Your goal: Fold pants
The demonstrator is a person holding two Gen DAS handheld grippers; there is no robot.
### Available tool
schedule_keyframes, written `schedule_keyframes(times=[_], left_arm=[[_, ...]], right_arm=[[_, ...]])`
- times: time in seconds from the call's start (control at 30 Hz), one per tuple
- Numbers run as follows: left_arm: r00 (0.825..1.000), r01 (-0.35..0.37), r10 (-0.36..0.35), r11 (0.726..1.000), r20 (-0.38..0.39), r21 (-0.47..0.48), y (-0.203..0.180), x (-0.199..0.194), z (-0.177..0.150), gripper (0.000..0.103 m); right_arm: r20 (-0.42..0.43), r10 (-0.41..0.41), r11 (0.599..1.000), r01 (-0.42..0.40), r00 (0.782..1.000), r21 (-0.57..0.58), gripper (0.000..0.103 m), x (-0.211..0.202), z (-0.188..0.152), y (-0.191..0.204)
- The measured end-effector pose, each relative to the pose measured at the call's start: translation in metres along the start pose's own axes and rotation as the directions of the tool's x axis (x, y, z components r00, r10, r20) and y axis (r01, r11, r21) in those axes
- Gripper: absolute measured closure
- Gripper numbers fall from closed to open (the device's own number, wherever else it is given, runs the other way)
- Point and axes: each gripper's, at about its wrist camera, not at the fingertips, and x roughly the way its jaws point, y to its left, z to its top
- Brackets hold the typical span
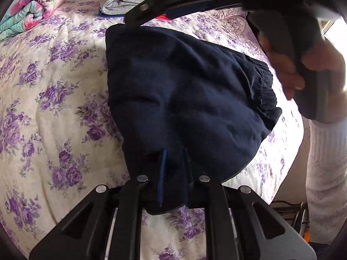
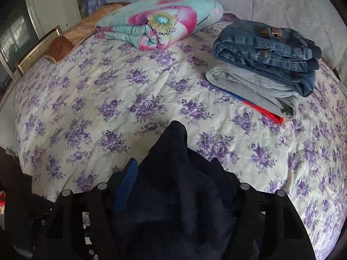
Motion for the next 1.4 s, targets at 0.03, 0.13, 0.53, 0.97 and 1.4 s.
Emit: schedule_keyframes(times=[0.03, 0.13, 0.53, 0.97, 1.4], left_arm=[[1.000, 0.004, -0.004, 1.000, -0.001, 0.001, 0.001, 0.001, 0.000, 0.091], [1.000, 0.010, -0.010, 1.000, -0.001, 0.005, 0.002, 0.003, -0.002, 0.091], [1.000, 0.001, -0.001, 1.000, -0.014, 0.004, 0.003, 0.013, -0.004, 0.091], [0.998, 0.055, -0.061, 0.984, -0.031, -0.167, 0.049, -0.004, 0.015, 0.038], [0.999, 0.000, -0.002, 0.999, -0.032, -0.055, 0.012, 0.030, 0.055, 0.053]], right_arm=[[-0.036, 0.005, 1.000, -0.006, 0.999, -0.005, 0.036, 0.013, 0.005, 0.000], [-0.145, -0.030, 0.999, 0.028, 0.989, -0.015, 0.081, 0.049, 0.007, 0.000], [-0.116, 0.039, 0.978, -0.014, 0.993, 0.208, 0.074, 0.071, -0.006, -0.035], [0.215, -0.118, 0.933, 0.034, 0.969, 0.359, 0.030, -0.106, -0.149, -0.066], [0.303, -0.082, 0.695, -0.163, 0.949, 0.700, 0.024, -0.119, -0.316, -0.115]])
